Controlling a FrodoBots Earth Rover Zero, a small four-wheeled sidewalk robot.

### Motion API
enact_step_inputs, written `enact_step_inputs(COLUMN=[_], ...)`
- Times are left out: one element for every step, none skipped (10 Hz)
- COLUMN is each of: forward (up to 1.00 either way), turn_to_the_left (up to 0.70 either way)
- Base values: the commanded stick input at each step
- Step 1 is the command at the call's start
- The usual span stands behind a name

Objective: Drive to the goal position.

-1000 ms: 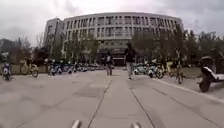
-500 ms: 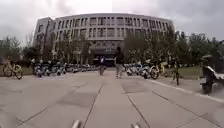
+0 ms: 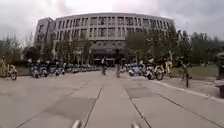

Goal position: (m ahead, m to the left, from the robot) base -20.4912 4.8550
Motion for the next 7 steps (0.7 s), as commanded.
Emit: enact_step_inputs(forward=[0.85,0.85,0.85,0.85,0.85,0.85,0.85], turn_to_the_left=[0.00,0.00,0.00,0.00,0.00,0.00,0.00])
